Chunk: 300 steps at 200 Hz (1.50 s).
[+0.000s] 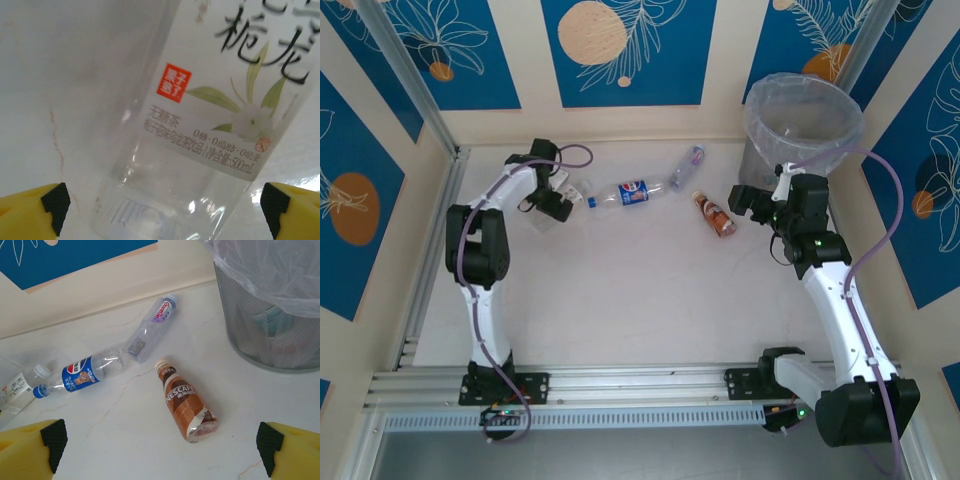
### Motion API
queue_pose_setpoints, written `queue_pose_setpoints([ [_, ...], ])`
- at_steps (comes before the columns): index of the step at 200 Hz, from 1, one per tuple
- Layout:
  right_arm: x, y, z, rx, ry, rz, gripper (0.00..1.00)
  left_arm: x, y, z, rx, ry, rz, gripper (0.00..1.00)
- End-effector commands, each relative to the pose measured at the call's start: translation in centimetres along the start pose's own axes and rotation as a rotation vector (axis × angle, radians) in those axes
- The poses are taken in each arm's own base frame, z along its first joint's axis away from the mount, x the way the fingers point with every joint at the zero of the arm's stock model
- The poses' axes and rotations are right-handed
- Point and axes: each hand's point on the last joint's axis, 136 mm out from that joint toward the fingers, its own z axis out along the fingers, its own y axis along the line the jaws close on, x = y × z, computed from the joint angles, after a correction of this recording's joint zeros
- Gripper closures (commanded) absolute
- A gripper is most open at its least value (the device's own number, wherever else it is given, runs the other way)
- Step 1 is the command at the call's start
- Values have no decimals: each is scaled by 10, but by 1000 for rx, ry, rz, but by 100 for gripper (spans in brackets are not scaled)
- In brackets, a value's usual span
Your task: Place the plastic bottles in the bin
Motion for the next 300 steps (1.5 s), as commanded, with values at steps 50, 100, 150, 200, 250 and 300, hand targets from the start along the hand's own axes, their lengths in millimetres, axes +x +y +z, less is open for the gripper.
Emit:
queue_pose_setpoints([
  [50,9,-1,-7,-13,11,21,0,26,-18,23,158,108,113,1],
  [100,10,0,-6,-19,9,32,0,33,-14,30,112,107,133,9],
  [150,11,-3,-7,-5,12,25,0,38,-15,30,106,94,129,23],
  [200,12,-2,-6,-15,17,30,0,28,-11,22,91,56,95,35],
  [250,14,0,-5,-25,25,37,0,24,-12,3,98,20,-48,42],
  [300,22,1,-4,-33,66,23,0,26,-32,-7,202,-11,-197,49],
])
